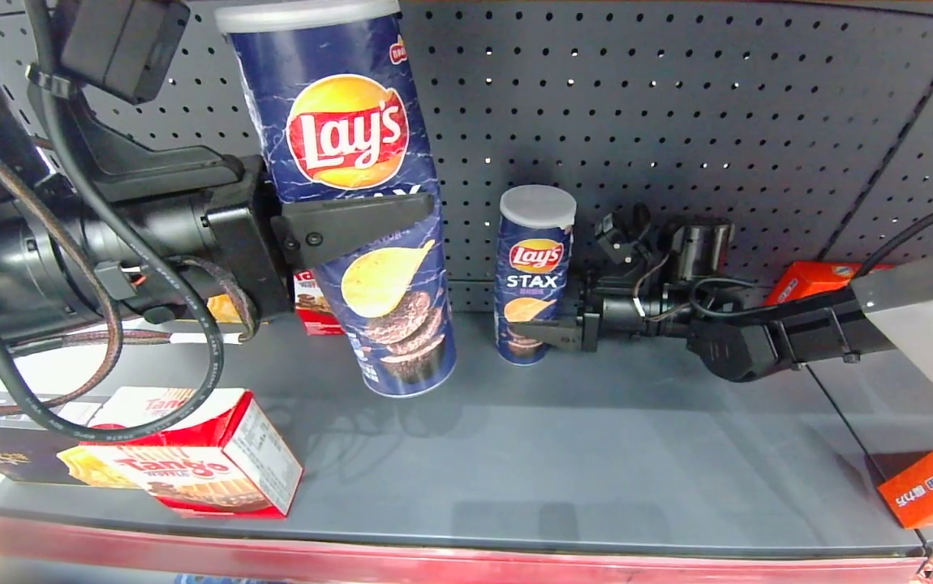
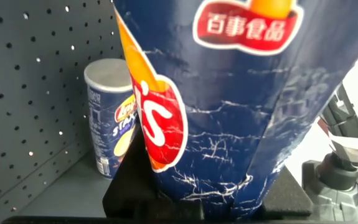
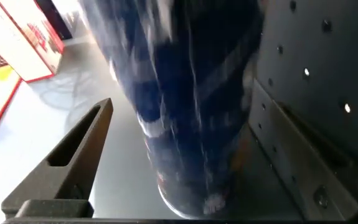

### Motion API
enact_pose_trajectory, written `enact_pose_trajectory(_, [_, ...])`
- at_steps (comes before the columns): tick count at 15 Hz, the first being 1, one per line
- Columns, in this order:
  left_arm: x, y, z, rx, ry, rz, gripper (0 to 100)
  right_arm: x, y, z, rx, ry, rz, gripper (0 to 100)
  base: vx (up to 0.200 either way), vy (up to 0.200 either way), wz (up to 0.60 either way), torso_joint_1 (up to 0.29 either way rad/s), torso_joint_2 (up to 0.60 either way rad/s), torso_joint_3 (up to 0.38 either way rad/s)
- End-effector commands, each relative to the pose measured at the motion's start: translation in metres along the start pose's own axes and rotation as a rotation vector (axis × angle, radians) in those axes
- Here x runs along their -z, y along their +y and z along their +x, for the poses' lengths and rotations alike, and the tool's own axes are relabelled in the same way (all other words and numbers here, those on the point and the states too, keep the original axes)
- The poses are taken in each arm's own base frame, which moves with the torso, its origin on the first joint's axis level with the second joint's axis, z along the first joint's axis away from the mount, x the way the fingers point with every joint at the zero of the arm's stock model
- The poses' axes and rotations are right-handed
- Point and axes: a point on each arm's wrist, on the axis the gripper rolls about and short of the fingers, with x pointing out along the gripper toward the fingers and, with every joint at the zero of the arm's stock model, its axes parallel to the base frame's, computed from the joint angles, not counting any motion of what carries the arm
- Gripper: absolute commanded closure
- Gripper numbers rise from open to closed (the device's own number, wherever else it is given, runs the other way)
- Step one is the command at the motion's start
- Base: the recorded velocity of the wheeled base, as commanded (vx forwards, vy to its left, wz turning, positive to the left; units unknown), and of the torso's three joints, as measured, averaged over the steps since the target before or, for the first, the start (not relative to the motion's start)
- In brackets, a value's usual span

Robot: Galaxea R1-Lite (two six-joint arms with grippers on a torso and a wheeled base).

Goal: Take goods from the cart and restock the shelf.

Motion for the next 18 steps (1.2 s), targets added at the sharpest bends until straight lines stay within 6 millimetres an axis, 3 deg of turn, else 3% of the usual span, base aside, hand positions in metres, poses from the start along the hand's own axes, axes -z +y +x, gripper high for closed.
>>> enact_pose_trajectory(1, [0.003, 0.0, 0.0, 0.0, 0.005, -0.01, 100, -0.009, -0.002, 0.003, -0.007, -0.011, -0.016, 0, 0.0, 0.0, 0.0, 0.0, 0.0, 0.0])
enact_pose_trajectory(6, [0.002, 0.002, -0.003, -0.012, 0.0, -0.01, 100, -0.002, 0.001, 0.019, -0.04, -0.001, 0.001, 0, 0.0, 0.0, 0.0, 0.0, 0.0, 0.0])
enact_pose_trajectory(7, [0.002, 0.002, -0.003, -0.012, -0.001, -0.009, 100, -0.001, 0.001, 0.02, -0.041, -0.001, -0.002, 100, 0.0, 0.0, 0.0, 0.0, 0.0, 0.0])
enact_pose_trajectory(13, [0.002, 0.002, -0.003, -0.015, -0.002, -0.008, 100, 0.002, 0.003, 0.02, -0.044, 0.007, 0.009, 100, 0.0, 0.0, 0.0, 0.0, 0.0, 0.0])
enact_pose_trajectory(16, [0.0, 0.002, -0.004, -0.014, -0.004, -0.006, 100, -0.015, 0.013, 0.013, -0.04, -0.007, -0.011, 100, 0.0, 0.0, 0.0, 0.0, 0.0, 0.0])
enact_pose_trajectory(18, [0.0, 0.002, -0.004, -0.014, -0.004, -0.006, 100, -0.033, 0.034, 0.007, -0.046, -0.015, -0.023, 100, 0.0, 0.0, 0.0, 0.0, 0.0, 0.0])
